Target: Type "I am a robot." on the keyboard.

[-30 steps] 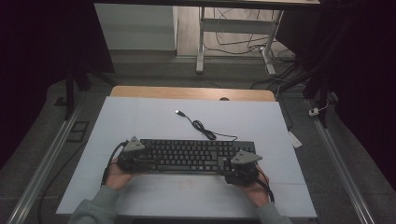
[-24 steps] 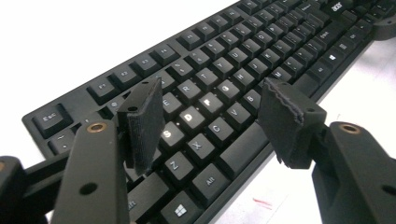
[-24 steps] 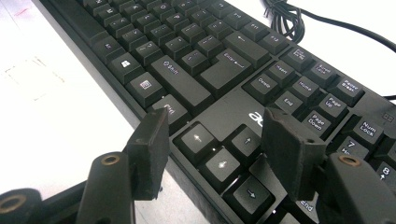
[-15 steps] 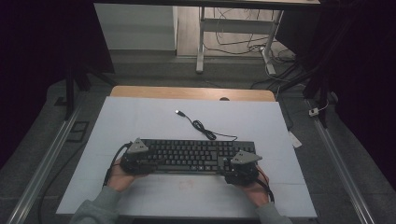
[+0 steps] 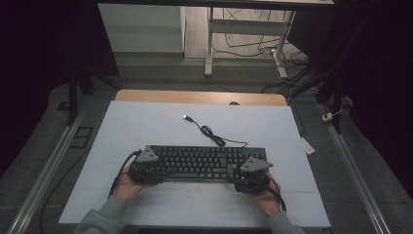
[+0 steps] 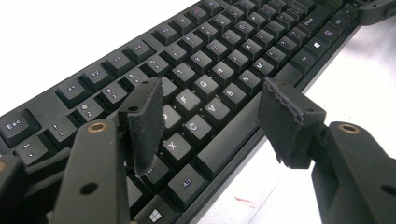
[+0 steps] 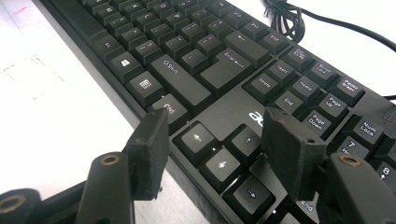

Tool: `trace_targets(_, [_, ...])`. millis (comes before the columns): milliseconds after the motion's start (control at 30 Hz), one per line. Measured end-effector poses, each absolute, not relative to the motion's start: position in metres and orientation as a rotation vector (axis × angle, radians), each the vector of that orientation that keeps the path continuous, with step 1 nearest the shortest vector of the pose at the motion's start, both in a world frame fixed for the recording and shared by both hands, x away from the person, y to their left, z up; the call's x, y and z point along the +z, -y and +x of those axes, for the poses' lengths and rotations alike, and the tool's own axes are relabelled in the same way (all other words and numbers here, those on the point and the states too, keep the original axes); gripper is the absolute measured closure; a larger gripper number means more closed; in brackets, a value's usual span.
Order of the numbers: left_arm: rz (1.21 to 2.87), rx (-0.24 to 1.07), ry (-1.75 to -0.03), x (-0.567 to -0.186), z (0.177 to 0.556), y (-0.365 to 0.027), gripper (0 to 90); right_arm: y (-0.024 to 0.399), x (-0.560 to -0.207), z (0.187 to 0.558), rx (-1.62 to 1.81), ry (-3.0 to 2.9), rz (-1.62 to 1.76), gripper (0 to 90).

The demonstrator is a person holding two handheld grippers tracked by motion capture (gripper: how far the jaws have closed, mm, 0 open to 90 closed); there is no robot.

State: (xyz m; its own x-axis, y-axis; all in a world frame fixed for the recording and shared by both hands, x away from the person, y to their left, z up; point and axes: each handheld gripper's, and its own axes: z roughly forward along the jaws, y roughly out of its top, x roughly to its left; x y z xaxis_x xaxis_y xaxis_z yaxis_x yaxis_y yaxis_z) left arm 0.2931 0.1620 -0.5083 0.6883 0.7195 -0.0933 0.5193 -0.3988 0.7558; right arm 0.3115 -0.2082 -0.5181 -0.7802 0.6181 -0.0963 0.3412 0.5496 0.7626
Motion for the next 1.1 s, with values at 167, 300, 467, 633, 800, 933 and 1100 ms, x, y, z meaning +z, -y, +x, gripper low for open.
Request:
trace_targets(167, [2.098,0.314,-0.945,-0.508,0.293,-0.161,40.9,0.208,-0.518,0.312,1.087,-2.434,0.788,41.9])
trace_targets(300, [2.103,0.313,-0.942,-0.509,0.292,-0.159,41.0,0.208,-0.518,0.312,1.087,-2.435,0.787,41.9])
trace_targets(467, [2.105,0.310,-0.931,-0.508,0.291,-0.157,41.1,0.208,-0.518,0.312,1.088,-2.433,0.788,41.9])
trace_targets(633, [2.113,0.313,-0.918,-0.508,0.289,-0.153,43.0,0.209,-0.518,0.312,1.086,-2.433,0.789,41.8])
trace_targets(800, [2.131,0.315,-0.881,-0.509,0.287,-0.148,52.1,0.208,-0.518,0.312,1.089,-2.432,0.791,41.8])
trace_targets(933, [2.143,0.311,-0.867,-0.510,0.286,-0.144,60.0,0.208,-0.518,0.312,1.088,-2.431,0.791,41.8])
trace_targets(1100, [2.166,0.311,-0.852,-0.513,0.286,-0.139,70.4,0.209,-0.518,0.312,1.089,-2.430,0.792,41.7])
